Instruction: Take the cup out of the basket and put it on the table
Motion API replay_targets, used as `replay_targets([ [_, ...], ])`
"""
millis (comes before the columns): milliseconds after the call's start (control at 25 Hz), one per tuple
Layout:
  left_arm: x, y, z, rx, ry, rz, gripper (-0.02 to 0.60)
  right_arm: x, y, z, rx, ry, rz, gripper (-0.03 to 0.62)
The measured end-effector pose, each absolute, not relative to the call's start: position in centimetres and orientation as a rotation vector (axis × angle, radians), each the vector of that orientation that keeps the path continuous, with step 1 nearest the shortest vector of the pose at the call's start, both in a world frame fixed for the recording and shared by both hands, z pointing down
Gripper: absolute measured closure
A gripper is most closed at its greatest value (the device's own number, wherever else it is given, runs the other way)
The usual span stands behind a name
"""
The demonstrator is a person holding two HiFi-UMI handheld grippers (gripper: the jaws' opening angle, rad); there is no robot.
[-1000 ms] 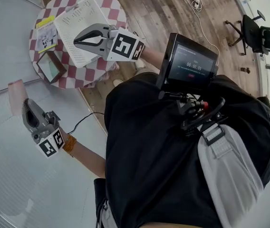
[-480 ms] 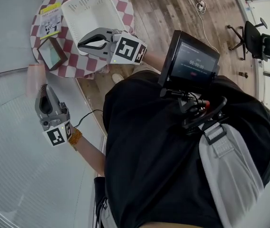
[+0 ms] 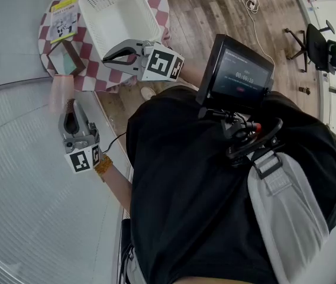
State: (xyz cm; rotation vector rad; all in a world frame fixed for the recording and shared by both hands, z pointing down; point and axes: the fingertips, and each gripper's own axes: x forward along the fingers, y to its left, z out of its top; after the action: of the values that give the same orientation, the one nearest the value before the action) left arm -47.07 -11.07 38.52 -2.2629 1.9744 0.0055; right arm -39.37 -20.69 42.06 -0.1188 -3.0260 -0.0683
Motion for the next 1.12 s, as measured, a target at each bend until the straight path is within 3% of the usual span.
replay_targets([
  [1120,-44.1,-9.9,47.8,-2.513,2.098,0.023,0.56,-38.4,-18.5,48.9,-0.122,-2.882,0.117,0.583],
])
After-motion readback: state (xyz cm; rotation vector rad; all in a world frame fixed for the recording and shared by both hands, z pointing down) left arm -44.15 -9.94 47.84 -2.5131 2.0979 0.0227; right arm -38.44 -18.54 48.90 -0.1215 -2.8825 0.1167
